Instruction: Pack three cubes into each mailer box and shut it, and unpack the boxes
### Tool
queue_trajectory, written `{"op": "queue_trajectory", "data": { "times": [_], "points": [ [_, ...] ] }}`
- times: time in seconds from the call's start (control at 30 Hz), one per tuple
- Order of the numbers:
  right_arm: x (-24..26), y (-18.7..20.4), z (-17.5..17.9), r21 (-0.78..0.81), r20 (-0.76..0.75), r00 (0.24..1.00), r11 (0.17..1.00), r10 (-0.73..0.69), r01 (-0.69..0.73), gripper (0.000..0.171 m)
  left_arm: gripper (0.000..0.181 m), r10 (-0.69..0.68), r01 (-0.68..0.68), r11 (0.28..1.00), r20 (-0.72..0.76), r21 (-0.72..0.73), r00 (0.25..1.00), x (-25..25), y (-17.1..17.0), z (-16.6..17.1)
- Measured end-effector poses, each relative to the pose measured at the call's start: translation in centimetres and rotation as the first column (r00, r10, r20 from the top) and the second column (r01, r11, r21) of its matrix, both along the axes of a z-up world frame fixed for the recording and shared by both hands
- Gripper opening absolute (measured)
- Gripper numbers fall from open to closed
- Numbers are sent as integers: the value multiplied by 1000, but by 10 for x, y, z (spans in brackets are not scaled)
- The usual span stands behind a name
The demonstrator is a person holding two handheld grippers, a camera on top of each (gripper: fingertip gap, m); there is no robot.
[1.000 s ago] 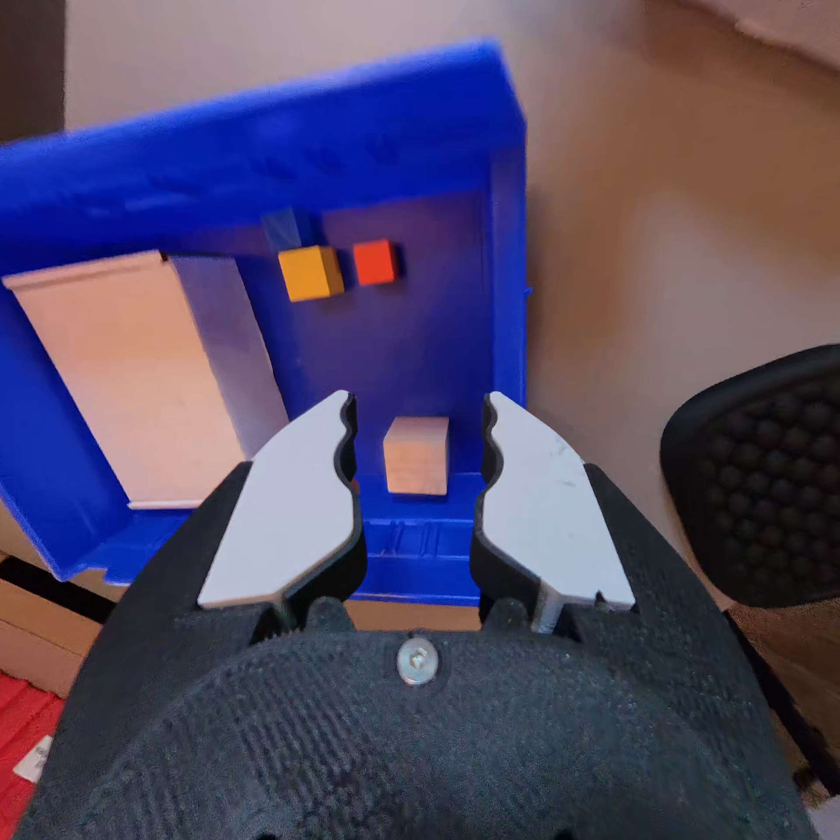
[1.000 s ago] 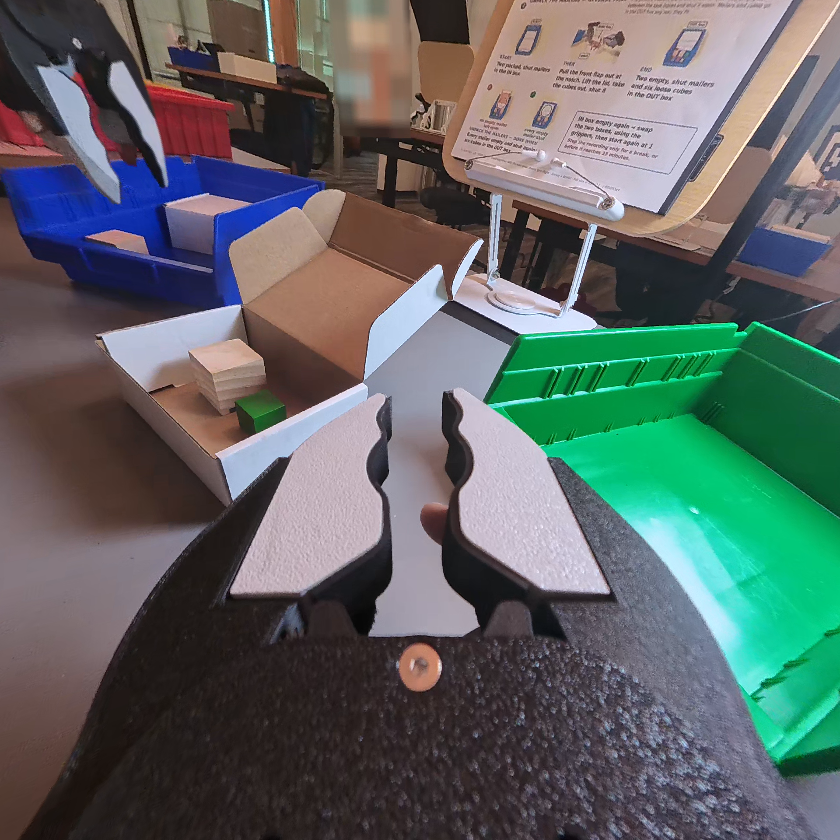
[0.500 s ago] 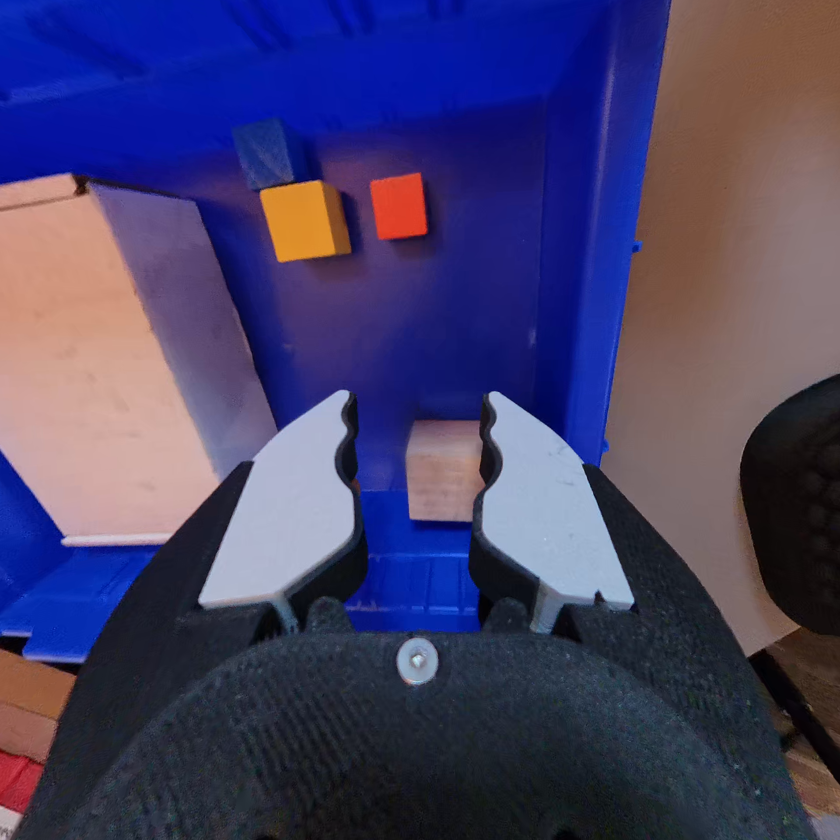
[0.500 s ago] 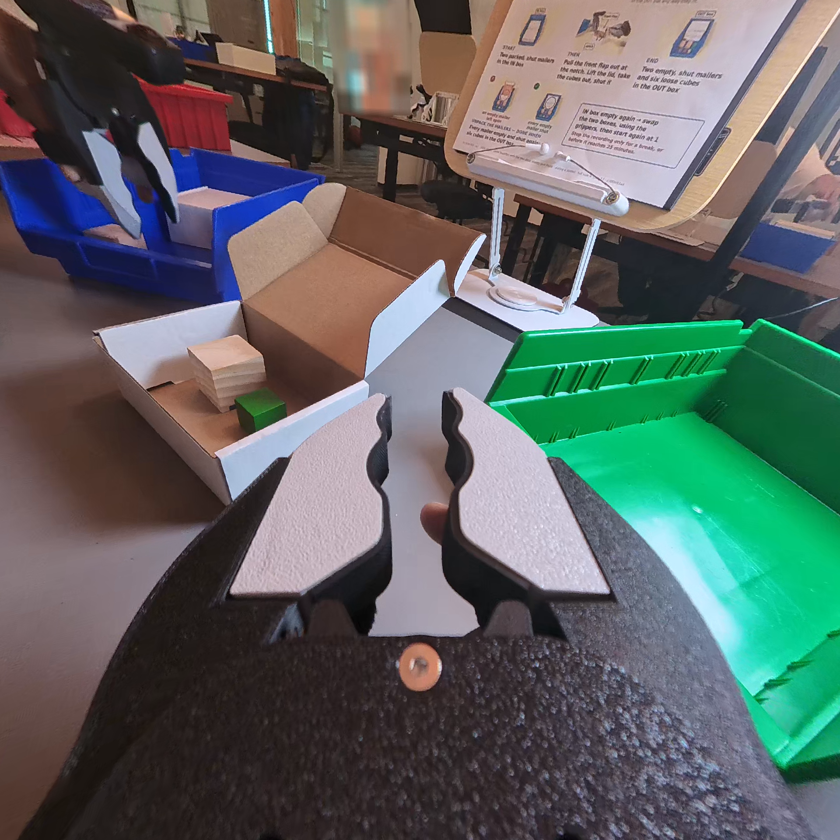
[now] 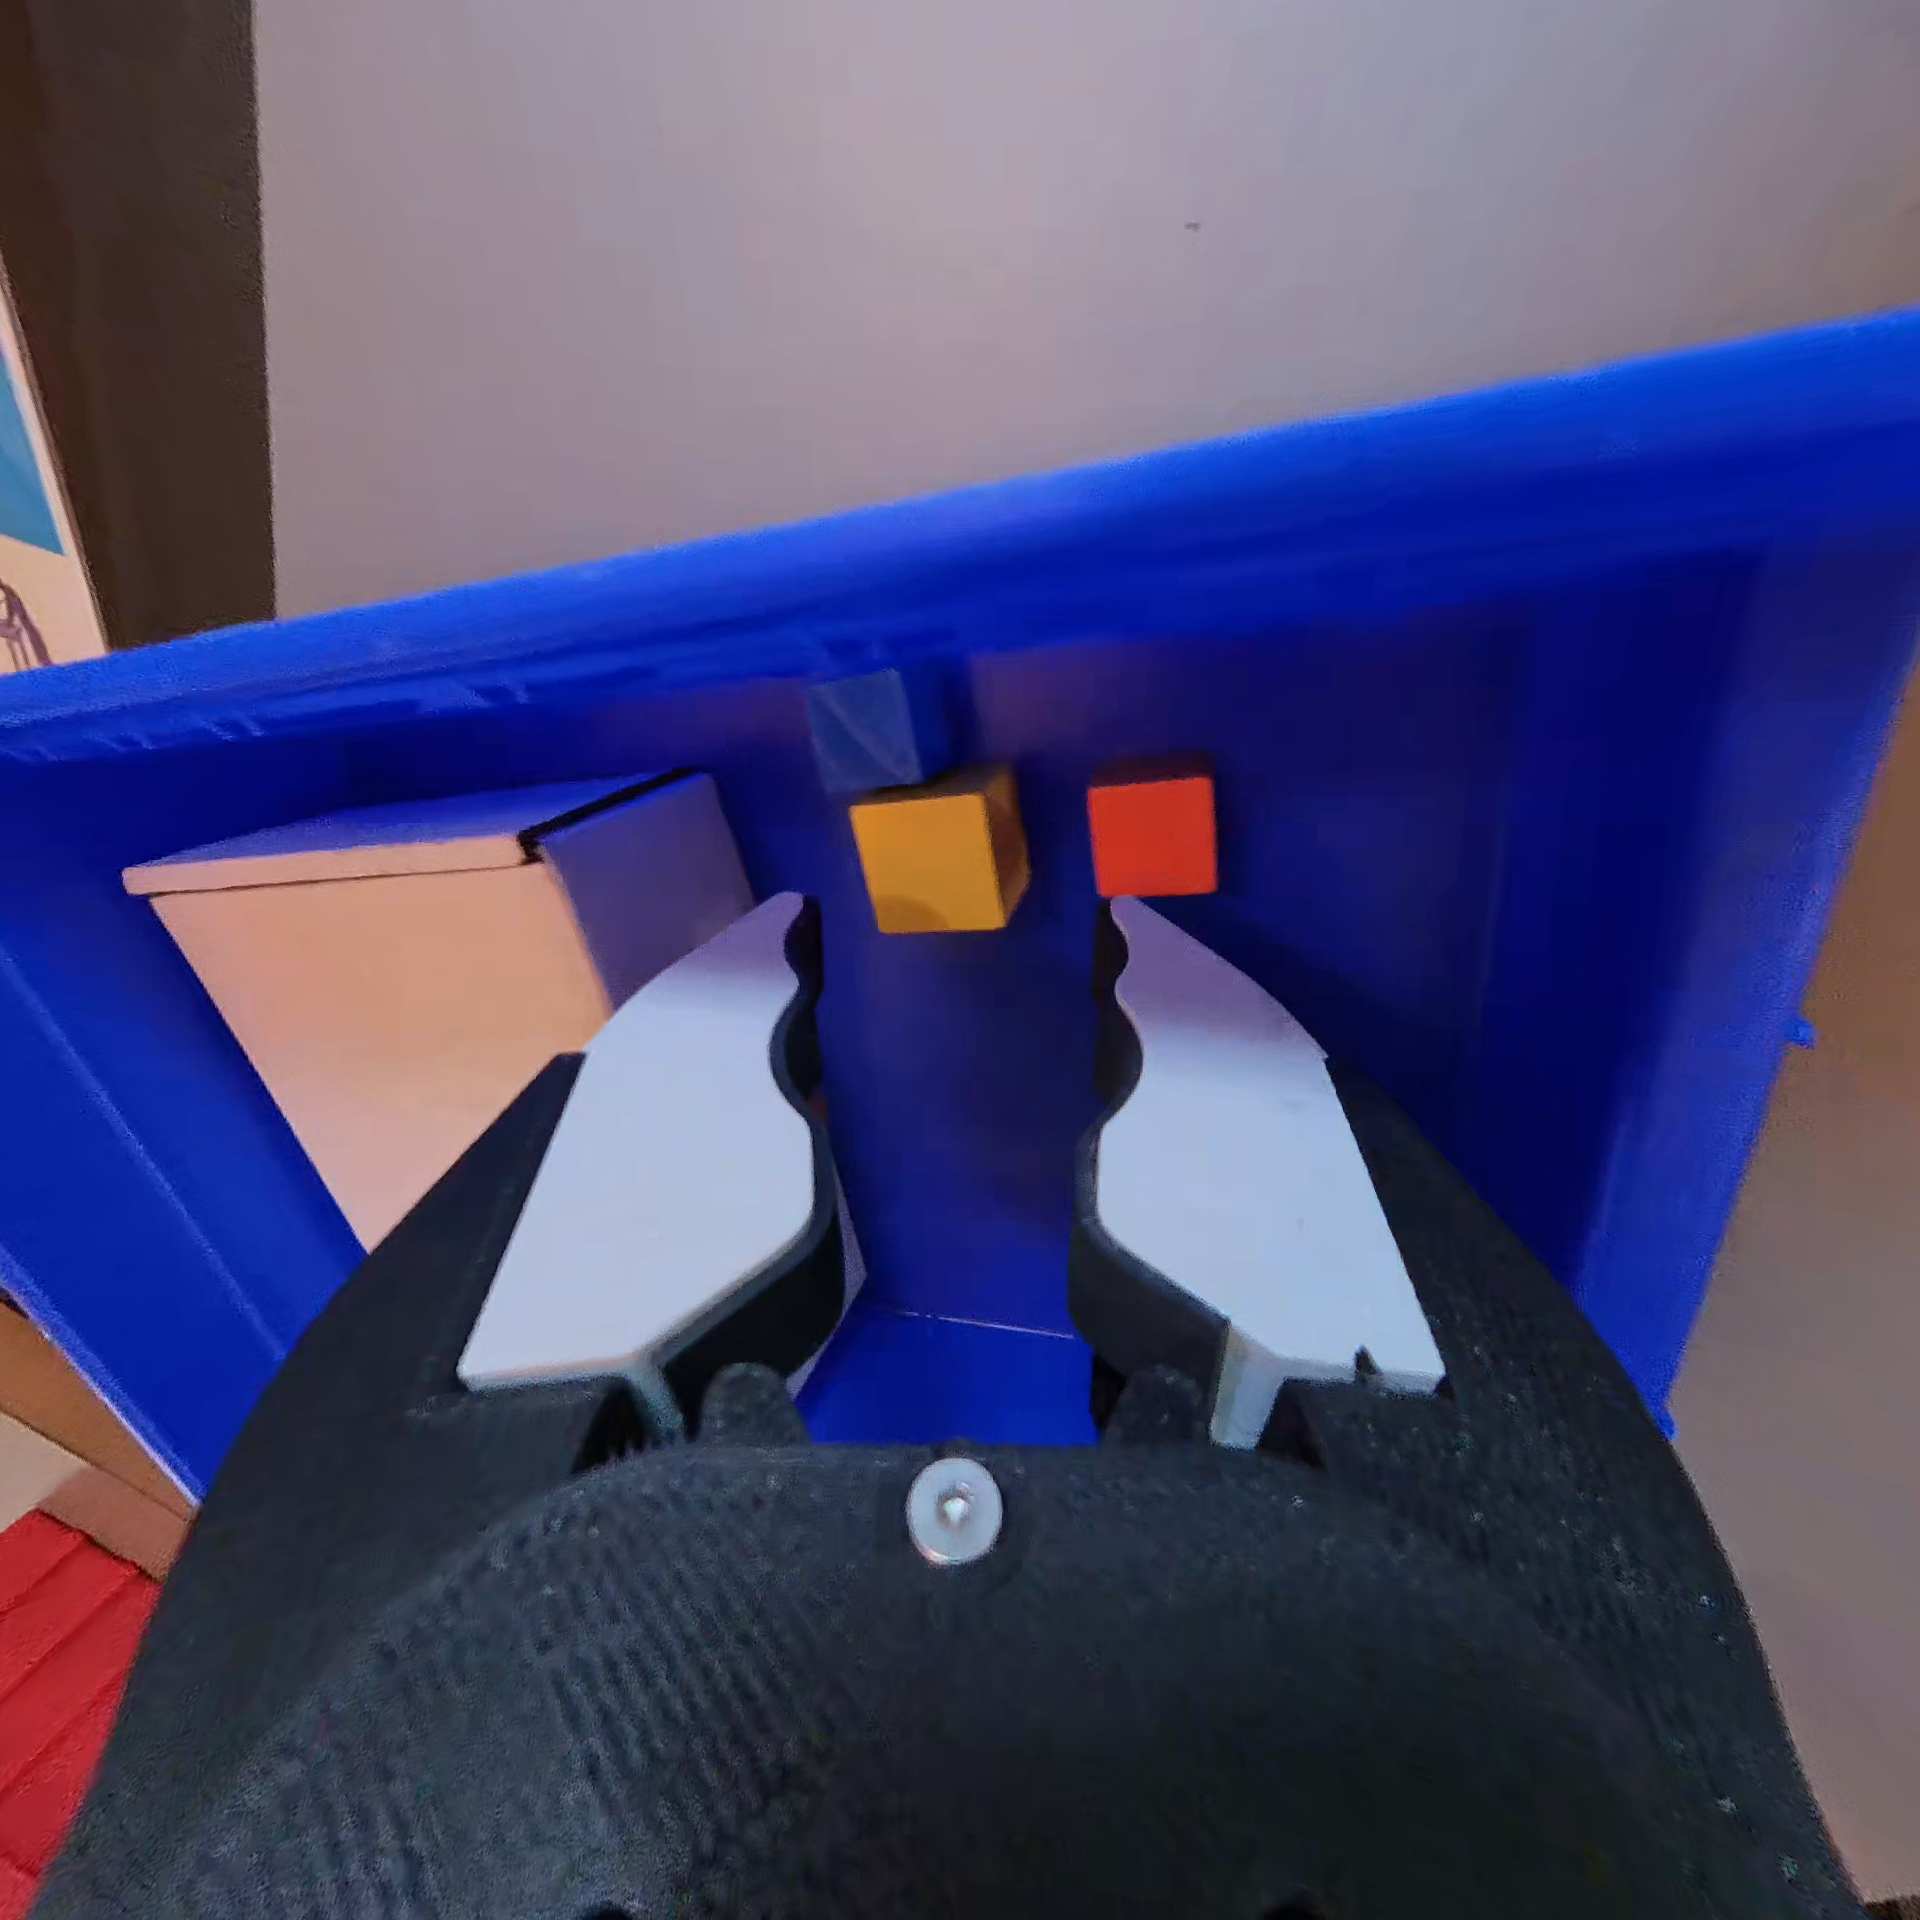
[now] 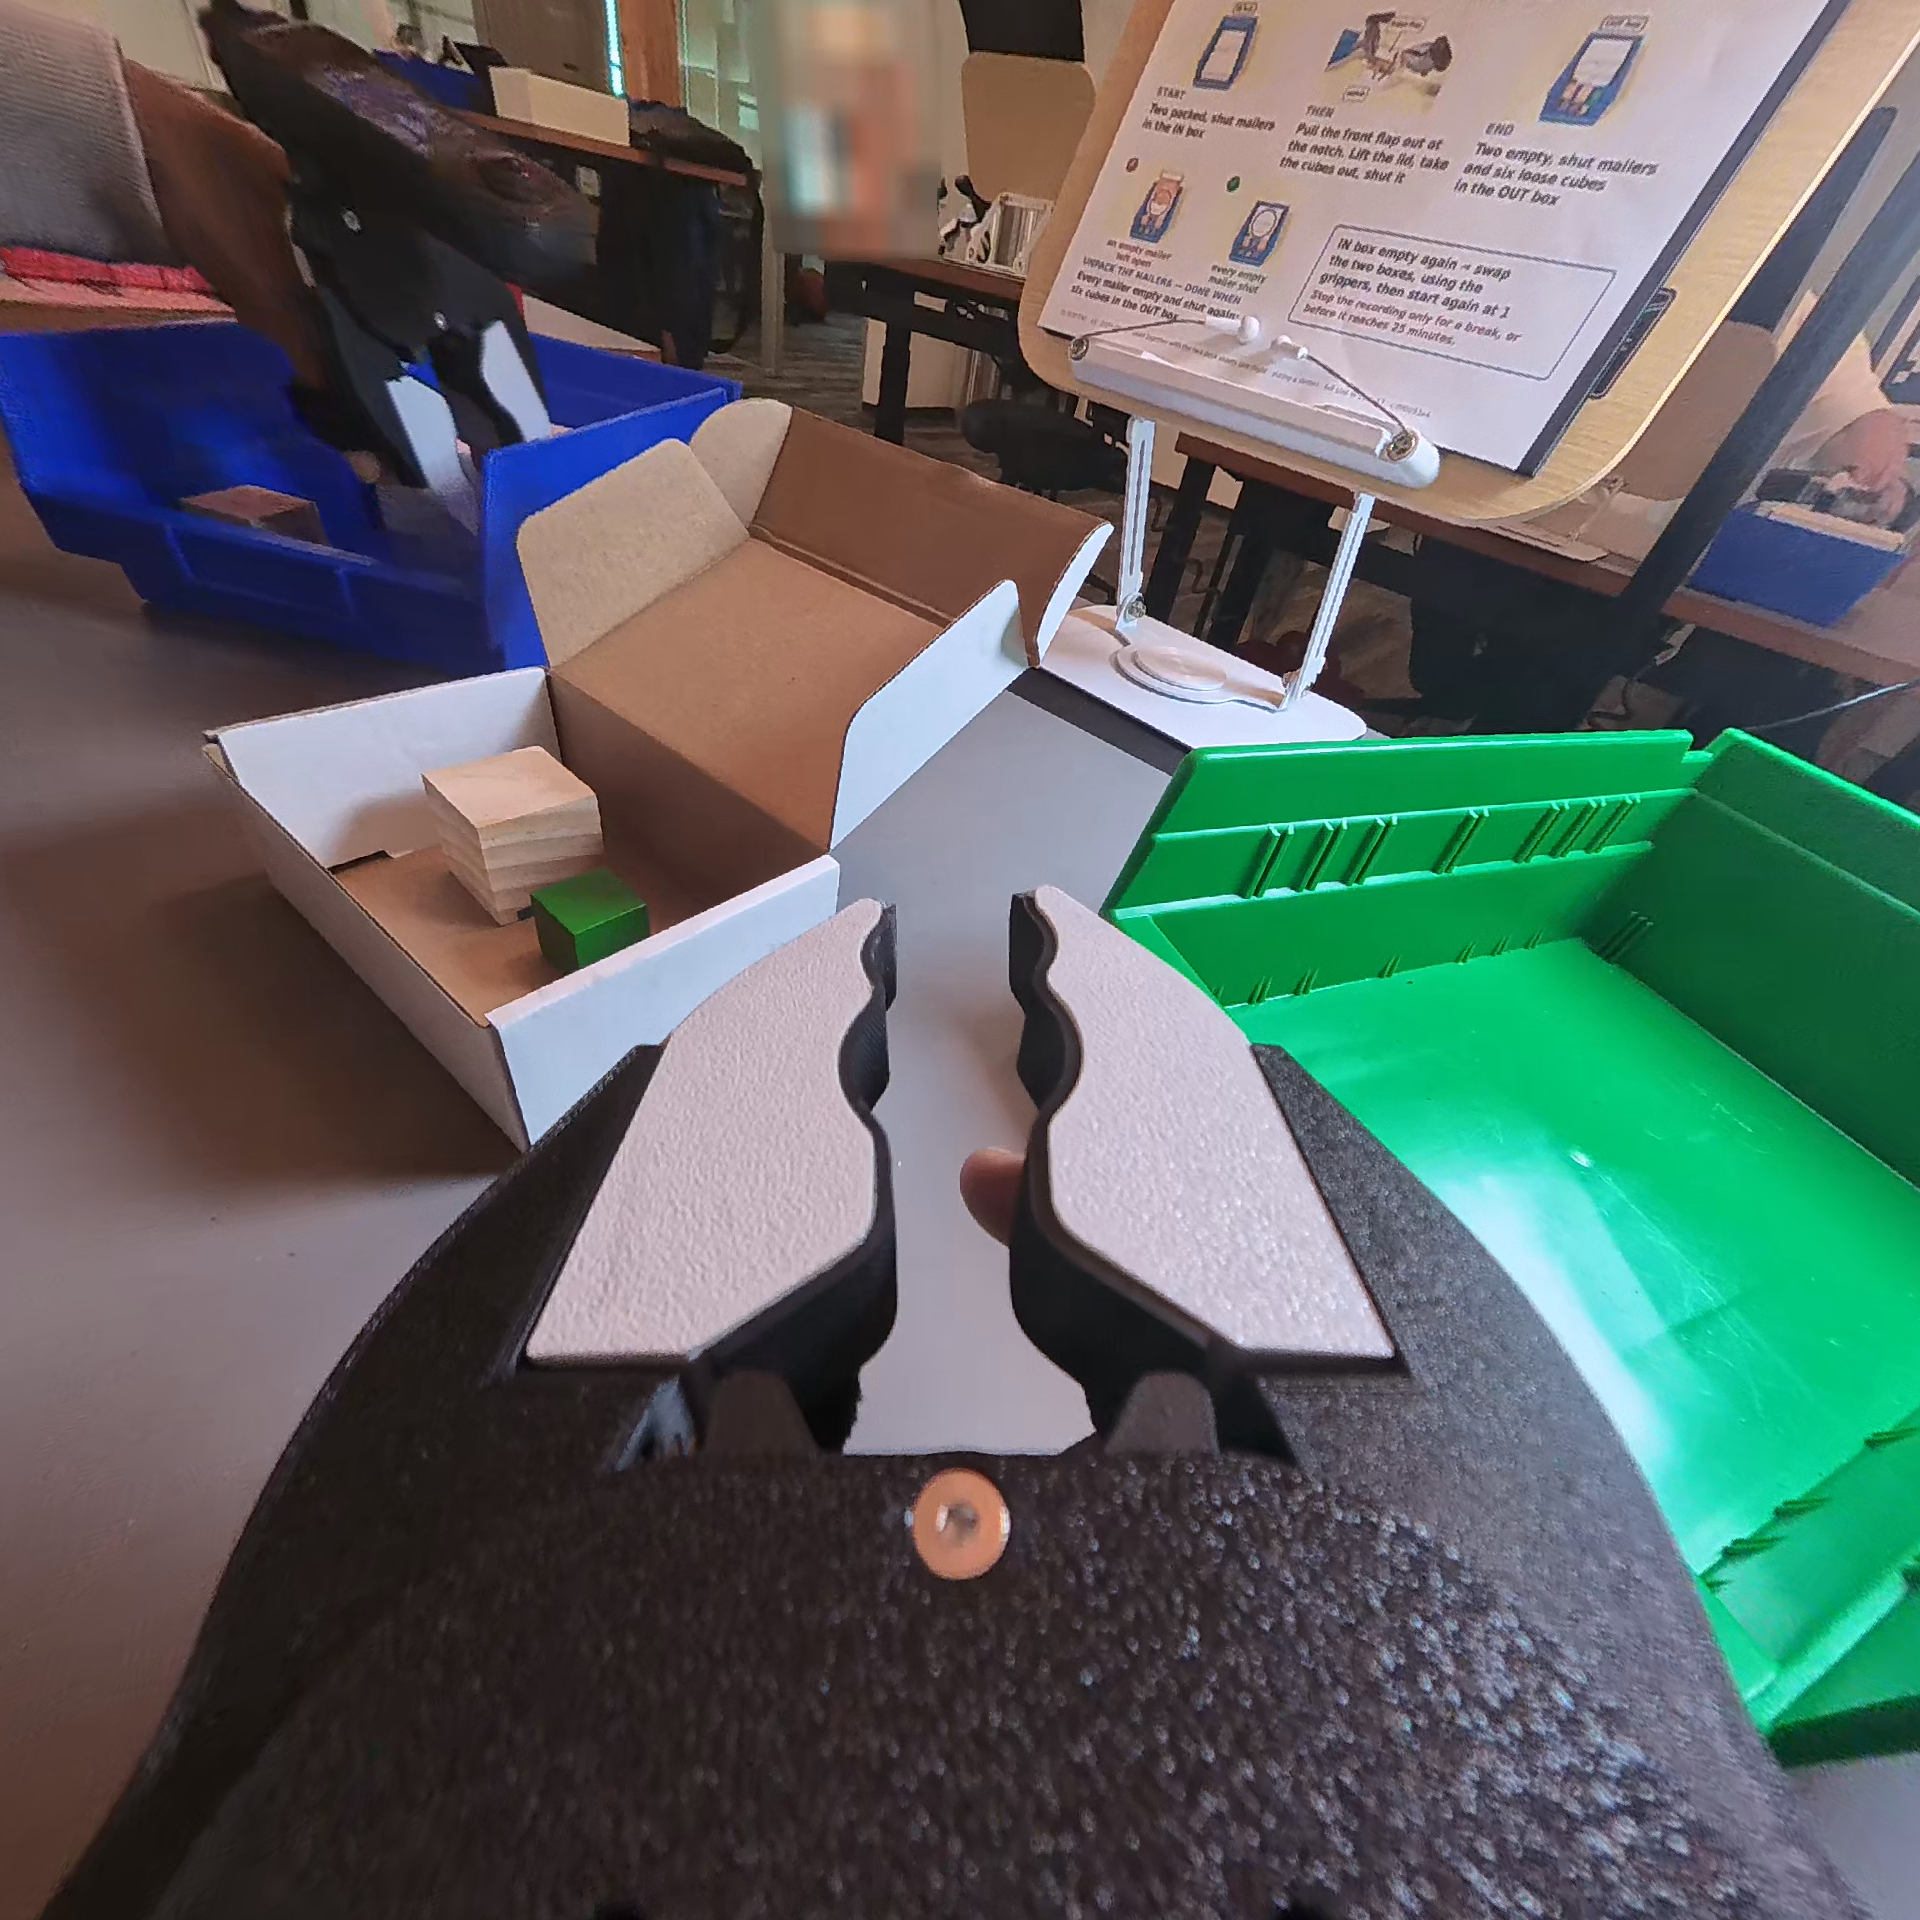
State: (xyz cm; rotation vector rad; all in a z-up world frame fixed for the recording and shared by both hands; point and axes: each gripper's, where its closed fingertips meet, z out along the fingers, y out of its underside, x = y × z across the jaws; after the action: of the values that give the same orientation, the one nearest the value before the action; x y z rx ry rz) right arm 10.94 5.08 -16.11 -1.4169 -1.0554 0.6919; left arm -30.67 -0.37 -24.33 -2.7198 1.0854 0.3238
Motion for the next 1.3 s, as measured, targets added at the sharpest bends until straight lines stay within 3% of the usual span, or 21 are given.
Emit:
{"op": "queue_trajectory", "data": {
  "times": [0.23,0.33,0.57,0.67,0.73,0.83,1.0,1.03,1.1,1.13,1.2,1.3],
  "points": [
    [1,0,-1,1,6,1000,1000,1,-1,20,48,73,-68,996,103,-49,992,-6,11,-12],
    [1,0,-1,4,7,1000,1000,0,0,20,28,79,-73,996,118,-50,990,-6,11,-14],
    [1,0,0,3,6,1000,1000,1,-1,20,28,74,-69,983,25,-167,997,-27,-20,-9],
    [0,0,-1,5,9,1000,1000,3,-3,20,39,59,-62,976,-20,-208,998,-37,-36,-5],
    [0,-1,-1,3,9,1000,1000,5,-5,20,41,32,-37,985,-27,-171,999,-35,-35,2],
    [-1,-1,-2,1,14,1000,1000,9,-9,20,40,-42,53,993,103,-104,994,1,-29,11],
    [-1,-1,-1,7,14,1000,1000,5,-5,20,48,-42,62,994,205,-95,978,38,-18,-2],
    [0,-1,-1,7,11,1000,1000,2,-2,20,45,-37,53,995,186,-86,982,37,-15,-7],
    [1,0,1,6,4,1000,1000,-2,2,20,22,-24,37,996,165,-79,986,36,-10,-13],
    [2,1,1,5,2,1000,1000,-4,4,20,21,-24,35,997,152,-70,988,34,-8,-13],
    [2,1,1,3,0,1000,1000,-4,4,20,21,-31,37,998,126,-43,992,30,-7,-2],
    [1,1,-1,1,7,1000,1000,-1,1,20,21,-31,19,997,162,77,986,36,0,43]
  ]
}}
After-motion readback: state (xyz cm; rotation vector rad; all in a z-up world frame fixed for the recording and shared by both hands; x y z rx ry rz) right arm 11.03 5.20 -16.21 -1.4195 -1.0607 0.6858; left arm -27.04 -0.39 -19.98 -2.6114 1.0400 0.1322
